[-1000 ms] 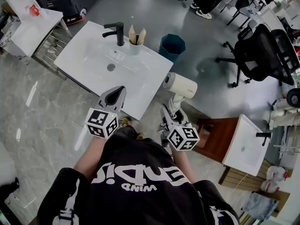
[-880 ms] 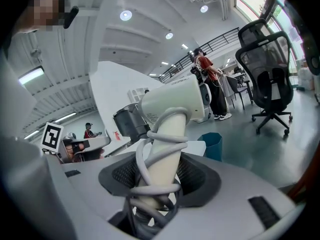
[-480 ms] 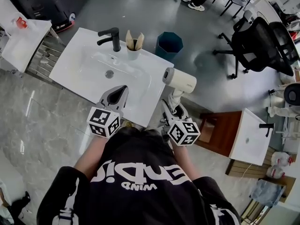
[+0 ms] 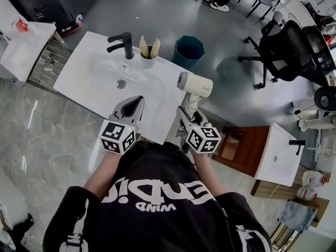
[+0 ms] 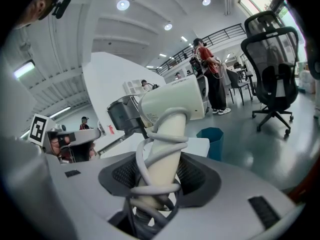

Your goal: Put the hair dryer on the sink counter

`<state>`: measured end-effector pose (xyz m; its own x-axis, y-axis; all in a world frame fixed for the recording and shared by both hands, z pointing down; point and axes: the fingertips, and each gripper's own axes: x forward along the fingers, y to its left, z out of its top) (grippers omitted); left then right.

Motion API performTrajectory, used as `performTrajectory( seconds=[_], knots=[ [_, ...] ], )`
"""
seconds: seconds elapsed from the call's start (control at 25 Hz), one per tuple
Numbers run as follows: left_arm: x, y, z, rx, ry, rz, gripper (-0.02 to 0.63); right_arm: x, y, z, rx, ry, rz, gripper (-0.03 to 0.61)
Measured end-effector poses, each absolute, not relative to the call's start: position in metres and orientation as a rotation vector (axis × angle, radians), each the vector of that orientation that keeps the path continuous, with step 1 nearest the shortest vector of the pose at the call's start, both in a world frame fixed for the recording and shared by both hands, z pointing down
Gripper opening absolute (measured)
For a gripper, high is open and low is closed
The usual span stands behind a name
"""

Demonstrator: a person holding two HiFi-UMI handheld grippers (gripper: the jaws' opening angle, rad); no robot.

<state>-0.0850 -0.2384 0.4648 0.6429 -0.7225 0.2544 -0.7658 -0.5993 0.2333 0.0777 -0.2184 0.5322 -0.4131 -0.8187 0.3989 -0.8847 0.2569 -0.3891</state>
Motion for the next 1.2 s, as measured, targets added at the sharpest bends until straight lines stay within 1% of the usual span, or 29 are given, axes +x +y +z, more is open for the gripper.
performTrajectory(
  seconds=[0.68, 1.2],
  knots=[
    [-0.087, -0.246, 0.471, 2.483, -1.269, 0.193, 0.008, 0.067, -0.267, 0.609, 1.425, -2.286, 1.010, 0.230],
    [-0.090, -0.251, 0.477, 2.446, -1.295, 0.206, 0.008, 0.062, -0.295, 0.649, 1.327, -2.180, 1.083, 0.230]
  ],
)
